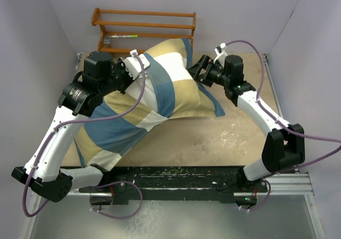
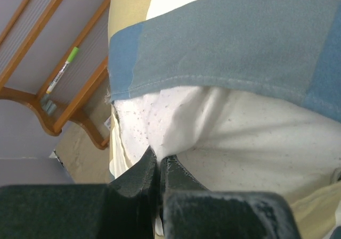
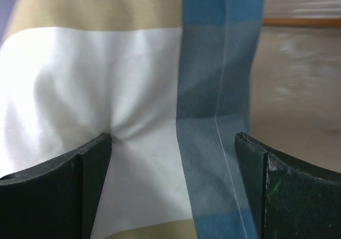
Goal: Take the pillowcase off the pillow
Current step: Remove the pillow from the pillowcase.
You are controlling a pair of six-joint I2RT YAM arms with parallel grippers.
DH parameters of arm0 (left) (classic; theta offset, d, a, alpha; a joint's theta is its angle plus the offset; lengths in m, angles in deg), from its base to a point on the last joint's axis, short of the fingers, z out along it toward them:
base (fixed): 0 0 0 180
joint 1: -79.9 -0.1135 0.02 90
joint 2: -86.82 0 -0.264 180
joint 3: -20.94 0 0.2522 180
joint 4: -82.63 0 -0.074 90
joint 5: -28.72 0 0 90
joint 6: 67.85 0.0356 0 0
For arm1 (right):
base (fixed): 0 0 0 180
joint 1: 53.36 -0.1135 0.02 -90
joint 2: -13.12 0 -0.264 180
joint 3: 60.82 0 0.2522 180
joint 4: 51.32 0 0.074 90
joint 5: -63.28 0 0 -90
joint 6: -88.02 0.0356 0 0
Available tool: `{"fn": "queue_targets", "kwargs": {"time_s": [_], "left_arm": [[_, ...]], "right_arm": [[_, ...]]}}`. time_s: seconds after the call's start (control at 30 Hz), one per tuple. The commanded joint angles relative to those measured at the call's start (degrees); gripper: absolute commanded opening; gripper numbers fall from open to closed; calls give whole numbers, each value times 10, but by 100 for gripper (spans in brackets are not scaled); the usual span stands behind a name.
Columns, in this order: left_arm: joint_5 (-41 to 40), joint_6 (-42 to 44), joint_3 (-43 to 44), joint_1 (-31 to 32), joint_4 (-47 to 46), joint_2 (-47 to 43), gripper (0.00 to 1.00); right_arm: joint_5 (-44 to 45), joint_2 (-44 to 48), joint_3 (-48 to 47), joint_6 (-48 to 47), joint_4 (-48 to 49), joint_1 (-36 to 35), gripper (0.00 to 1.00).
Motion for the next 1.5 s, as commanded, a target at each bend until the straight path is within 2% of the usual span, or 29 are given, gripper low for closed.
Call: {"fn": "queue_targets", "kwargs": {"time_s": [0.0, 0.07, 0.2, 0.23, 0.3, 0.37, 0.4, 0.43, 0.47, 0.5, 0.53, 0.57, 0.63, 0.73, 0.77, 0.83, 0.9, 1.0, 1.13, 1.3, 1.4, 1.47], "left_arm": [[23, 7, 45, 1, -86, -22, 0], [27, 6, 42, 1, -82, -22, 0], [52, 0, 37, 1, -75, -28, 0], [64, -4, 38, 1, -73, -28, 0], [89, -21, 54, 1, -63, -20, 0], [115, -44, 85, 1, -45, -7, 0], [130, -56, 103, 1, -34, 0, 2], [150, -68, 126, 1, -24, 6, 14], [170, -76, 151, 1, -5, 13, 35], [197, -88, 175, 1, 9, 21, 62], [206, -96, 203, 1, 22, 28, 76], [220, -108, 232, 1, 32, 35, 86], [222, -116, 292, 1, 49, 48, 98], [186, -107, 376, 1, 61, 59, 100], [169, -99, 393, 1, 59, 57, 100], [139, -82, 395, 1, 45, 40, 99], [129, -63, 349, 1, 30, 13, 99], [124, -51, 279, 1, 10, -10, 99], [79, -46, 237, 1, -13, -3, 100], [42, -28, 200, -9, -41, 10, 100], [101, -33, 217, -51, -30, 27, 100], [144, -17, 226, -56, -23, 33, 100]], "right_arm": [[-188, 17, 78, 220, 341, -12, 100], [-196, 0, 81, 269, 418, -27, 100], [-187, -42, 4, 291, 445, -84, 98], [-182, -55, -26, 296, 449, -95, 88], [-174, -82, -90, 315, 453, -102, 54], [-176, -99, -166, 316, 407, -99, 14], [-164, -105, -209, 307, 377, -89, 0], [-156, -110, -249, 304, 353, -75, 0], [-151, -116, -291, 308, 343, -52, 0], [-149, -123, -334, 324, 342, -35, 0], [-146, -132, -376, 331, 334, -20, 0], [-145, -145, -430, 338, 317, -8, 0], [-155, -187, -563, 331, 252, 5, 0], [-178, -284, -791, 333, 155, 8, 0], [-189, -305, -827, 349, 154, 7, 0], [-222, -302, -790, 355, 168, -10, 0], [-235, -255, -670, 298, 160, -44, 0], [-262, -230, -593, 232, 133, -102, 0], [-284, -242, -632, 135, 22, -162, 0], [-327, -200, -585, 87, 1, -166, 0], [-337, -165, -551, 28, -51, -164, 0], [-345, -154, -540, 1, -79, -164, 0]]}}
